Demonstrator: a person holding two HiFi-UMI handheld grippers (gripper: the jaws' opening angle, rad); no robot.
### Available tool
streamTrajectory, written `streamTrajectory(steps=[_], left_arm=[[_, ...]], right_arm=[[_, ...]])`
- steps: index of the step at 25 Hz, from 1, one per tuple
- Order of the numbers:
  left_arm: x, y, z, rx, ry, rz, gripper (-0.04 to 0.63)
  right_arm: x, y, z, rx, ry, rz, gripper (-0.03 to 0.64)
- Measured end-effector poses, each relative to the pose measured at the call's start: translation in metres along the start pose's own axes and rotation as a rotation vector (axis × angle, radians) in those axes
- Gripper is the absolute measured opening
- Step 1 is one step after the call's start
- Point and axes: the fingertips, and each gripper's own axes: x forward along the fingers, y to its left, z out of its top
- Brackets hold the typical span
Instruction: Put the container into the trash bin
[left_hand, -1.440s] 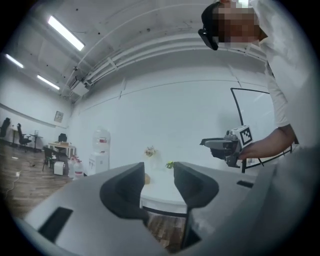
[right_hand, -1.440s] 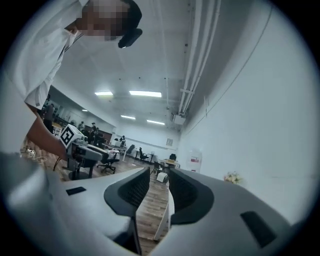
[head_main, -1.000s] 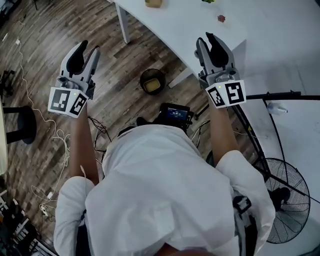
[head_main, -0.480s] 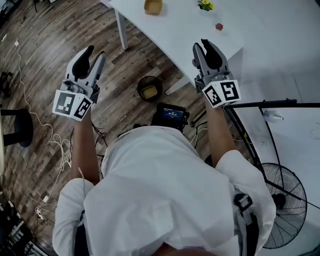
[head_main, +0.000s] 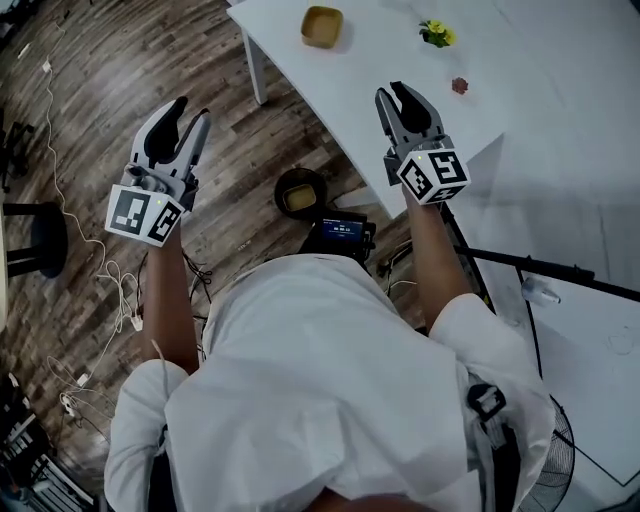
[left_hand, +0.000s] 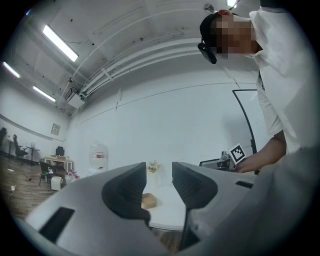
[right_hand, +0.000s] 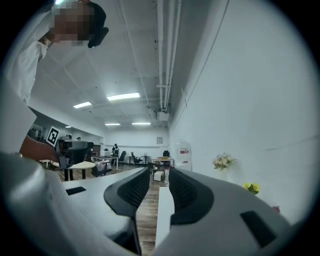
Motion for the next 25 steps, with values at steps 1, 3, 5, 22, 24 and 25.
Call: streamTrajectory(steps=[1, 3, 5, 22, 24, 25], left_arm=[[0.01, 0.005, -0.003, -0.004, 0.008, 0.019, 0.166], [0.032, 0.014, -0.011, -0.01, 0.027, 0.052, 0.166], [0.055, 0.023, -0.02, -0.021, 0.053, 0.074, 0.166], [0.107, 0.025, -0.049, -0.091, 0.206, 0.271, 0.166], [0.102, 0.025, -0.045, -0.109, 0.217, 0.295, 0.166], [0.098, 0.025, -0.041, -0.126, 0.222, 0.305, 0.166]], right_arm=[[0.012, -0.011, -0.004, 0.012, 0.006, 0.017, 0.138], [0.039, -0.034, -0.011, 0.041, 0.02, 0.049, 0.138], [0.07, -0.06, -0.02, 0.078, 0.045, 0.073, 0.138], [0.231, -0.206, -0.125, 0.405, 0.347, 0.087, 0.156], [0.241, -0.214, -0.135, 0.438, 0.387, 0.078, 0.167], [0.245, -0.217, -0.137, 0.454, 0.411, 0.067, 0.17]])
